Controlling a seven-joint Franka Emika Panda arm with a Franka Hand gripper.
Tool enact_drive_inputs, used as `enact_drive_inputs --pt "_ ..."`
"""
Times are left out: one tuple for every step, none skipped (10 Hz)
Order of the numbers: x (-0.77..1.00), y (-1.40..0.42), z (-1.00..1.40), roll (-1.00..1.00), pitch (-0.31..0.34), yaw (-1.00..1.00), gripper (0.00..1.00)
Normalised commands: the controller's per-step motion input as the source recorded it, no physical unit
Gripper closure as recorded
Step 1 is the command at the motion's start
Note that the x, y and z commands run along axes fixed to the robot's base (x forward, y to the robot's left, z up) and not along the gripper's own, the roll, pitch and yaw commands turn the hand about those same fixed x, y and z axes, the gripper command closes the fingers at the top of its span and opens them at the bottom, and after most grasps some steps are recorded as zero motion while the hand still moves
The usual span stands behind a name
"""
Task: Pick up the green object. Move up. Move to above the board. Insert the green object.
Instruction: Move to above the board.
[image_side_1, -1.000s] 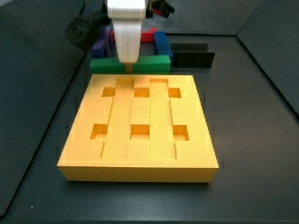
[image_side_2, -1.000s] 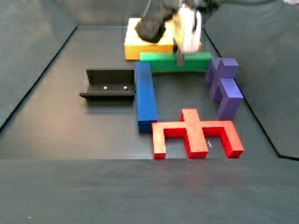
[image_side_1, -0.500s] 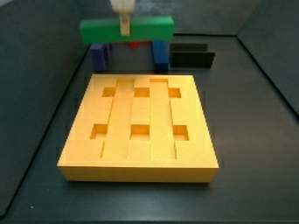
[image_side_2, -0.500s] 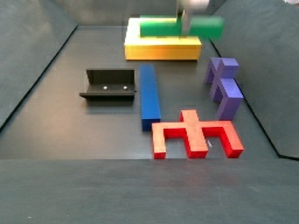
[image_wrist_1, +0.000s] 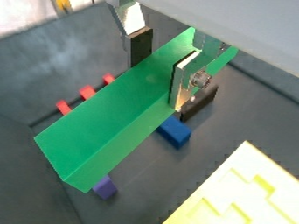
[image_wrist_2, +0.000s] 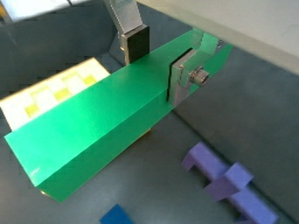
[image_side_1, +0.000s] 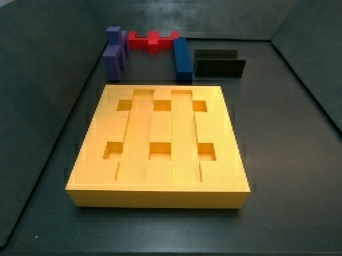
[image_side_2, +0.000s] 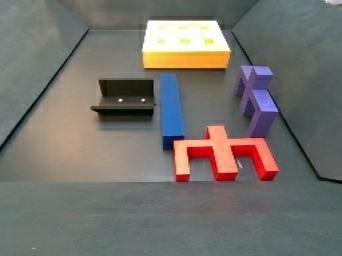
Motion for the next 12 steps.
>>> enact_drive_inputs --pt "0.03 0.0 0.22 -0.04 0.08 -0.01 1.0" --pt "0.48 -1.4 0.33 -0.01 0.021 1.0 1.0" --pt "0.48 -1.4 0.3 0.01 0.027 1.0 1.0" --pt "0.53 -1.4 0.28 0.02 0.04 1.0 1.0" --pt "0.6 -1.4 0.31 0.01 0.05 1.0 1.0" --pt "0.37 -0.87 0.21 0.02 0.058 1.0 1.0" --pt "0.23 -0.53 0.13 0.02 0.062 1.0 1.0" --pt "0.13 -0.25 0.07 0.02 0.061 1.0 1.0" --pt "0.08 -0.17 0.05 0.02 0.064 1.0 1.0" --pt "0.08 -0.1 0.03 0.03 0.073 1.0 1.0" --pt "0.07 -0.06 0.02 0.03 0.081 1.0 1.0" --pt "0.07 -0.05 0.02 0.03 0.09 1.0 1.0"
